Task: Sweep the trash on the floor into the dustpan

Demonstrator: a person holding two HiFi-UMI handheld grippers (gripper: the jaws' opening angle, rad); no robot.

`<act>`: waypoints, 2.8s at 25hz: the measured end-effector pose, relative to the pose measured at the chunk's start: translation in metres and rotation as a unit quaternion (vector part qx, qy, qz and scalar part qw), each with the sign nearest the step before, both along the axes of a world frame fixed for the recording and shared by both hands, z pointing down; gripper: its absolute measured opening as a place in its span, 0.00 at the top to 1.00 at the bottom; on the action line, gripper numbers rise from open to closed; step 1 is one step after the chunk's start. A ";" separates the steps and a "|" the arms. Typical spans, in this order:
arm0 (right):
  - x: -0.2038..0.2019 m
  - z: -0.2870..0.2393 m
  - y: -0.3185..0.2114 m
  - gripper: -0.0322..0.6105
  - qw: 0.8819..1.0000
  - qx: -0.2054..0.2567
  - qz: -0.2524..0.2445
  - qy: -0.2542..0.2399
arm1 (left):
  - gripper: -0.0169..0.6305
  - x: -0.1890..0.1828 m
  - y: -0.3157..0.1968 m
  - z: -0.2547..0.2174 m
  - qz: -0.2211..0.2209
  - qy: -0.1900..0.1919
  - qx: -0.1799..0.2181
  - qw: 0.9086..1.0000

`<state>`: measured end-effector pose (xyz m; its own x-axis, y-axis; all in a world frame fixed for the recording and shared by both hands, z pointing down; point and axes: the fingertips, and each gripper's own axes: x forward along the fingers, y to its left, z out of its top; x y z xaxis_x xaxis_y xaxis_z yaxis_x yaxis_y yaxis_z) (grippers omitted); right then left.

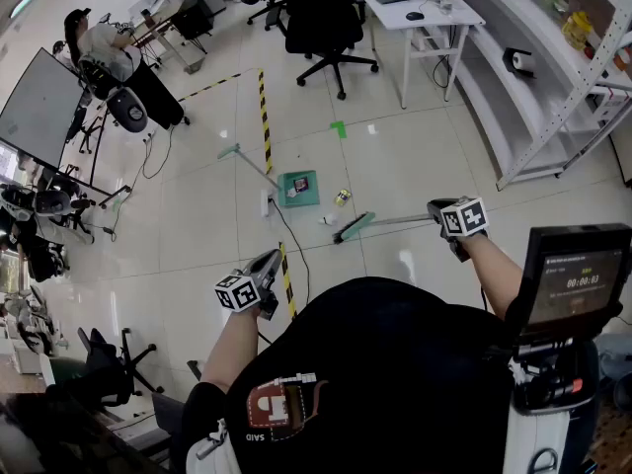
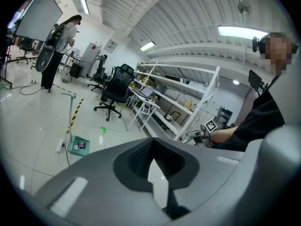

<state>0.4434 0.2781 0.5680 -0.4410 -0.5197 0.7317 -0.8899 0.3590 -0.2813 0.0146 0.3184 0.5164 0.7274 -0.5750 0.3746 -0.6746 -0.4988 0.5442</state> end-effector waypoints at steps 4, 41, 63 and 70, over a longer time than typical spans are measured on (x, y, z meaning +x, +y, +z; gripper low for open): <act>0.005 -0.011 -0.027 0.91 1.000 0.014 -0.008 0.013 | 0.97 0.011 -0.020 0.001 0.016 -0.018 0.004 1.000; -0.174 0.139 -0.399 0.91 0.946 -0.067 -0.265 0.177 | 0.97 -0.100 -0.358 0.076 -0.012 -0.079 -0.034 0.996; -0.264 0.176 -0.438 0.91 0.892 -0.113 -0.375 0.226 | 0.97 -0.107 -0.410 0.121 0.039 -0.029 -0.056 0.997; -0.344 0.211 -0.449 0.91 0.866 -0.087 -0.431 0.238 | 0.97 -0.149 -0.374 0.111 -0.019 -0.008 -0.061 0.998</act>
<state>0.0996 -0.1713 0.7786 -0.2366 -0.0110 0.9715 -0.3434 0.9363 -0.0730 -0.1345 -0.0556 0.6275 0.6989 -0.5522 0.4545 -0.7010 -0.4027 0.5886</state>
